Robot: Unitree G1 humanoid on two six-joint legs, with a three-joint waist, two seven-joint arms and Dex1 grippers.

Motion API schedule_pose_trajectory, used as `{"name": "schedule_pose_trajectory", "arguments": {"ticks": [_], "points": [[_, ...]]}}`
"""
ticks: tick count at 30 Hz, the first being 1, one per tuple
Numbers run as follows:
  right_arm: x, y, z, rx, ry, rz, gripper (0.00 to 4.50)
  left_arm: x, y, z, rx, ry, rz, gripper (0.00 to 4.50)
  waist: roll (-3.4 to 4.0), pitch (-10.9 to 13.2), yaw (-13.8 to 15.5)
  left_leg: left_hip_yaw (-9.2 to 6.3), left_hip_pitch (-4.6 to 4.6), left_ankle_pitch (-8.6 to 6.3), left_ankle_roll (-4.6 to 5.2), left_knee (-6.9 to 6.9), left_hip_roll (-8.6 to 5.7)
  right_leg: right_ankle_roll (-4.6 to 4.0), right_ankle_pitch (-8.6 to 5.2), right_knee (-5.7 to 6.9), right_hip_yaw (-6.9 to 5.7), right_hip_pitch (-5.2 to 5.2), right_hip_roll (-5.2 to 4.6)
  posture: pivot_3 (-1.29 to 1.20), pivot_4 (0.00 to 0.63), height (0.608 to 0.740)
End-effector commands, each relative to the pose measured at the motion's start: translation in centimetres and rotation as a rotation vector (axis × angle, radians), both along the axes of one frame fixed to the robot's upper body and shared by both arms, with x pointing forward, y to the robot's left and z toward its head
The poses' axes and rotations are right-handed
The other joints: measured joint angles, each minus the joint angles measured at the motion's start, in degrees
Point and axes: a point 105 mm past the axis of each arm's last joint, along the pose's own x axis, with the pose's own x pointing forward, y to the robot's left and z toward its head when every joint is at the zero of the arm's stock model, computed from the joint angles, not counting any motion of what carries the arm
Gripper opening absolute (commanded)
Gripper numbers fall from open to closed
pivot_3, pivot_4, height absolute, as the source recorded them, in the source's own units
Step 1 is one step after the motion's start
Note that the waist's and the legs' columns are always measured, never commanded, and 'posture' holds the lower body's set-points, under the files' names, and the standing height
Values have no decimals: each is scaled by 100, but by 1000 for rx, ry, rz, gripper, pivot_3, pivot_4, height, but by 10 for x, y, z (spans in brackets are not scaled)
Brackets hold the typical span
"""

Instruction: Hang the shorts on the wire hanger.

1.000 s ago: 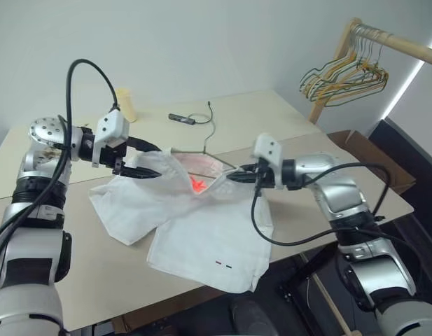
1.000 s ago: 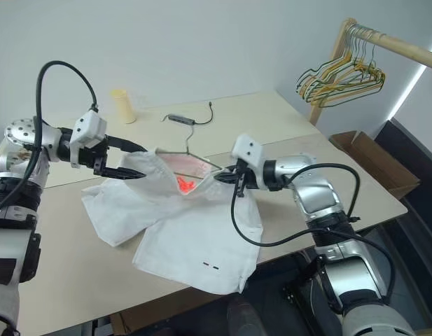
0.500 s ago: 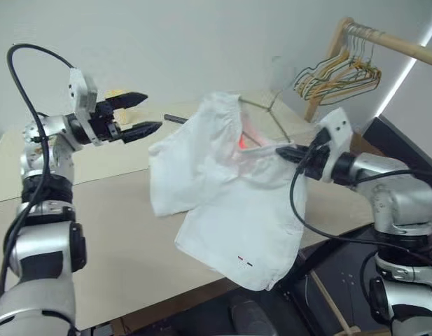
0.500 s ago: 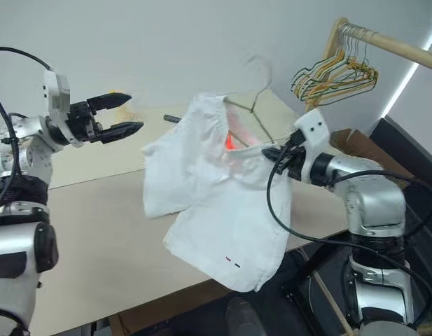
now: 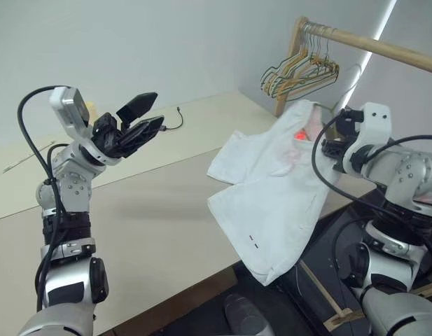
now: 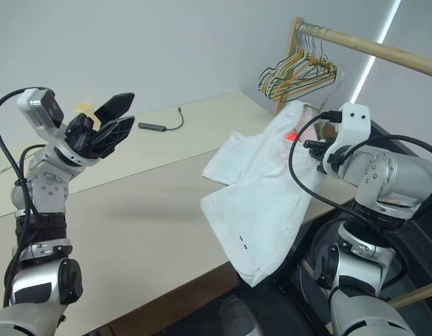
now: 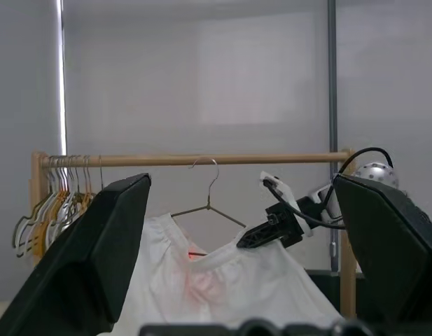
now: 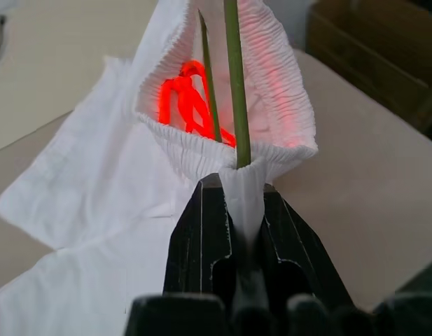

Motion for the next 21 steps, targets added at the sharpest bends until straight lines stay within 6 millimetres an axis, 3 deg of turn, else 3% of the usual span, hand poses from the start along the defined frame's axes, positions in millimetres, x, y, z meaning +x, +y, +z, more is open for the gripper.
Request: {"name": "schedule_pose_trajectory", "arguments": {"ticks": [1,9,13,21], "points": [[3,-17,26,-171,-47,-189,81,-12,-1,9,-26,-33,10,4500,1,0,-9,0,0,0,0,0,0,6,4,-12,0,2,0,-392,0,740],[16,-33,39,-142,-83,-417,81,-22,-16,1,-13,-45,72,4500,1,-1,25,2,-11,-1,4,-5,-5,21,22,-46,3,6,-2,-351,0,740],[21,-45,57,-142,-141,-512,81,-24,-18,2,-29,-47,84,4500,1,0,45,3,-11,-1,5,-13,-7,21,23,-58,3,7,-3,-341,0,740],[33,-83,69,-120,-188,-599,81,-23,-19,3,-29,-51,102,4500,1,0,44,7,-11,-4,11,-52,-11,24,25,-113,1,15,-3,-336,0,740]]}}
